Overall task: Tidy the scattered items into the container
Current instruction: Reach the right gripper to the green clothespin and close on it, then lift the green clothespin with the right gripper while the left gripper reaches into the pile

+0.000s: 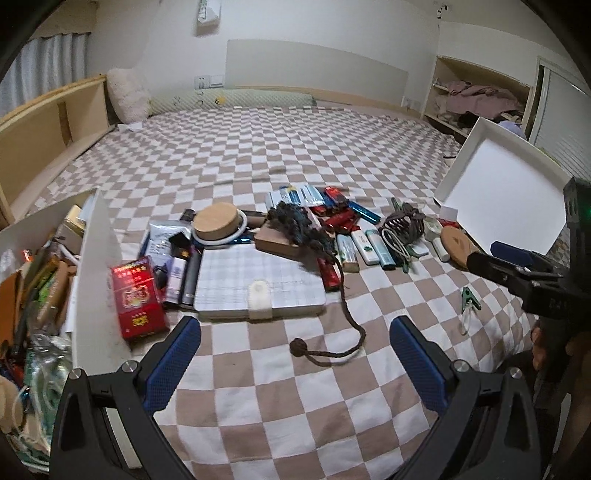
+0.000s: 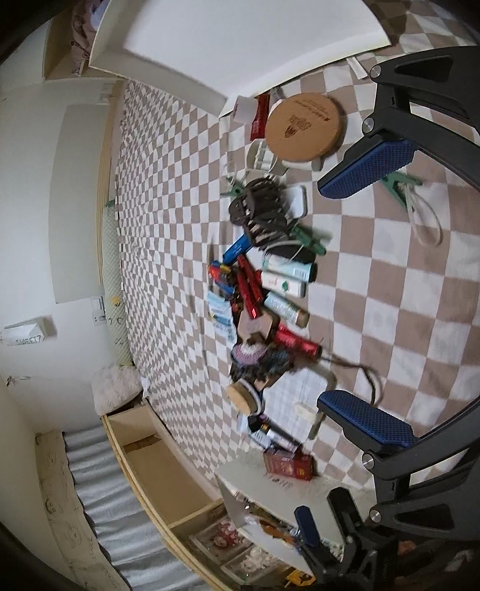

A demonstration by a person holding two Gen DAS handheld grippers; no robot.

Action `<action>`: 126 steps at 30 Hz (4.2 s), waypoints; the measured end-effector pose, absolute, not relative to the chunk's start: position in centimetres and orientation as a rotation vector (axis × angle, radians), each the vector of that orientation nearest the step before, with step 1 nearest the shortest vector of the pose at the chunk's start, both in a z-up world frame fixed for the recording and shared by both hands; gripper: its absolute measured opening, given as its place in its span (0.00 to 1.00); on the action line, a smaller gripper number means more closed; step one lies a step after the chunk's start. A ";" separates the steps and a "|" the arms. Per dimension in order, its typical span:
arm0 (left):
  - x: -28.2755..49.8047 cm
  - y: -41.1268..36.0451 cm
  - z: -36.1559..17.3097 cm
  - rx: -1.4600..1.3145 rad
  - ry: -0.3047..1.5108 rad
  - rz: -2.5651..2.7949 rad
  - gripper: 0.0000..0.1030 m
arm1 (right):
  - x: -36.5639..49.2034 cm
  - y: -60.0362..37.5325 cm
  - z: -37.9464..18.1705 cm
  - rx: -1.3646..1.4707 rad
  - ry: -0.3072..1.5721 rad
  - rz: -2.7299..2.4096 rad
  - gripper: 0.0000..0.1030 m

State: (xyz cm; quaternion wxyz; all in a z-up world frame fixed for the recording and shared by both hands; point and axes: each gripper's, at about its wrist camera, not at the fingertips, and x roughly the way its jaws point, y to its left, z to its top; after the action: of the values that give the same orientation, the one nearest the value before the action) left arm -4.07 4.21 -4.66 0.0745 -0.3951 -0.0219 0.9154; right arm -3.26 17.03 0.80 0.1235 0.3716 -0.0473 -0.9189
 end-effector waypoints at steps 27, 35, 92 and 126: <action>-5.8 5.9 -8.1 -1.240 -0.087 2.646 1.00 | -5.2 22.4 -4.3 1.481 0.352 -2.420 0.96; -5.2 6.3 -8.1 -1.243 -0.111 2.646 1.00 | -5.6 20.4 -6.3 1.525 0.578 -2.196 0.76; -11.7 6.6 -5.4 -1.069 -0.153 2.773 0.99 | -12.9 19.0 -3.4 1.316 -0.294 -2.264 0.54; -19.7 14.6 -14.6 -1.345 0.064 2.571 0.24 | -12.0 23.4 -6.1 1.250 -0.481 -2.422 0.54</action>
State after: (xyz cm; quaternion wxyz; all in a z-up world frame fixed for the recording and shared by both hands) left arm -19.66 14.59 -14.56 0.1194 -0.4600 0.0220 0.8796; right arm -12.00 23.38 -6.11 0.1862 0.4437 -0.1707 -0.8598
